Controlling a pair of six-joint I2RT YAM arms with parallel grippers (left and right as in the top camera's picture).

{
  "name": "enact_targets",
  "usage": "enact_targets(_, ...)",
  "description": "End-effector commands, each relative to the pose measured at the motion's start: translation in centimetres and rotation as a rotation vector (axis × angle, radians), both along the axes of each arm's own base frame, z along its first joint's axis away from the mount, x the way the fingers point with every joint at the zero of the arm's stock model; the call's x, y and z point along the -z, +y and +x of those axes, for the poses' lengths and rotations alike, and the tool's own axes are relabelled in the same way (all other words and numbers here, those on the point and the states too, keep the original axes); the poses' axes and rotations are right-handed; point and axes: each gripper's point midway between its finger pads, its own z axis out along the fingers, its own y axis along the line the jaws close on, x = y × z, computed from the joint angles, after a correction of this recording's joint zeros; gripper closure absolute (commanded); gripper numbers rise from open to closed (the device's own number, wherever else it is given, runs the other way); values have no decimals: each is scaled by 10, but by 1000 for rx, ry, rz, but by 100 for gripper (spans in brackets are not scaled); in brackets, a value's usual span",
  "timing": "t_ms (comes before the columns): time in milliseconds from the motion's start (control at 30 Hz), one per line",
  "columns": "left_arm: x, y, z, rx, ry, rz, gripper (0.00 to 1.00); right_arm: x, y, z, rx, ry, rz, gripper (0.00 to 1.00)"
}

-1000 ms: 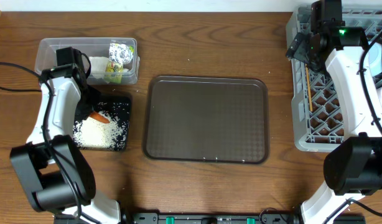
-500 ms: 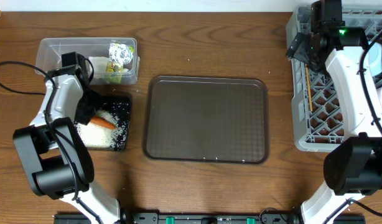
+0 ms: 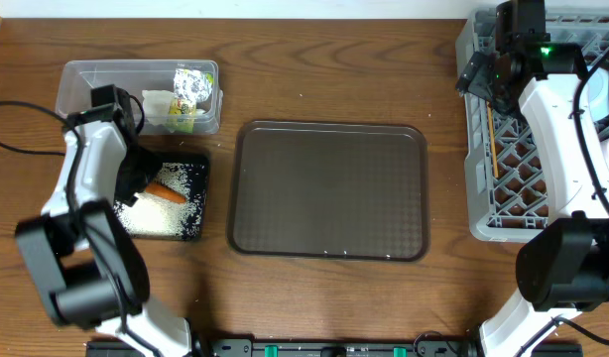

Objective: Sort waste into correct bins and load items into the dishwasher rack

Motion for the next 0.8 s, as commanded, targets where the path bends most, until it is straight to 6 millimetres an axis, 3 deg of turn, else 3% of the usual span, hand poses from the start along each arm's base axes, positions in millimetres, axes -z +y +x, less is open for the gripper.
enact_targets(0,-49,-17,4,97,-144,-63,41,2,-4,0,23,3,-4,1)
enact_targets(133,-87,-33,-23,119,-190,-89,40,2,-4,0,23,3,-4,1)
enact_targets(233,-104,-40,-47,120,-203,-85,40,2,-4,0,23,3,-4,1)
enact_targets(433,-117,-59,-98,130,-279,-86,39,2,-4,0,23,3,-4,1)
enact_targets(533,-115,-76,-120,148,-351,-123,31,2,-4,0,23,3,-4,1)
enact_targets(633,-110,-89,-139,159,-398,-151,8,2,-4,0,23,3,-4,1)
enact_targets(767,-109,-102,-161,165,-428,-181,4,2,-4,0,23,3,-4,1)
